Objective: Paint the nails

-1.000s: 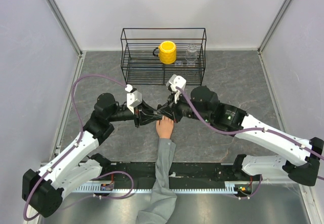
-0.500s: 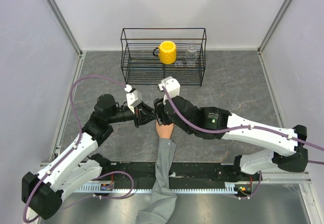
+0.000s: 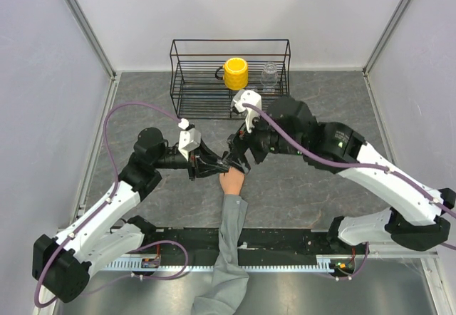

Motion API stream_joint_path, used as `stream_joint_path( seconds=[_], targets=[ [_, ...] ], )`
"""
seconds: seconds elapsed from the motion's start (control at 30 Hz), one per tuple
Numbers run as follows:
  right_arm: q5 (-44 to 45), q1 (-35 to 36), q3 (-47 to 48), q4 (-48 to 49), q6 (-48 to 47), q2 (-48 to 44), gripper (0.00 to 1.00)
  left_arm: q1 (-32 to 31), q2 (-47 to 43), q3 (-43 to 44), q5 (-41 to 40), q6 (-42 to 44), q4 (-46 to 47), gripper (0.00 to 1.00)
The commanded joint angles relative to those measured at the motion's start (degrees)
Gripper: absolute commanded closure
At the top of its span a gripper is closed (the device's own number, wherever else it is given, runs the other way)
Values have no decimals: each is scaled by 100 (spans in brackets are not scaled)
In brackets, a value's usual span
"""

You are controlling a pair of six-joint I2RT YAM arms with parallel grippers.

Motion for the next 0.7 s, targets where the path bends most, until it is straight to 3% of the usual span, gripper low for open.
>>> stream_joint_path(
  seconds=[0.0, 0.2, 0.5, 0.67],
  targets=[
    [-1705, -432, 548, -561, -1166, 312, 21, -2, 41, 247, 1088, -240, 442, 98],
    [-2302, -564, 804, -826, -1510, 717, 46, -2, 33, 238, 1194, -301, 503, 98],
    [-2408, -564, 875, -861, -1598, 902, 53, -2, 50, 247, 1203, -337, 556, 98],
    [-2514, -564, 928, -870, -1589, 1007, 64, -2, 42, 247, 1194, -346, 548, 98]
  ],
)
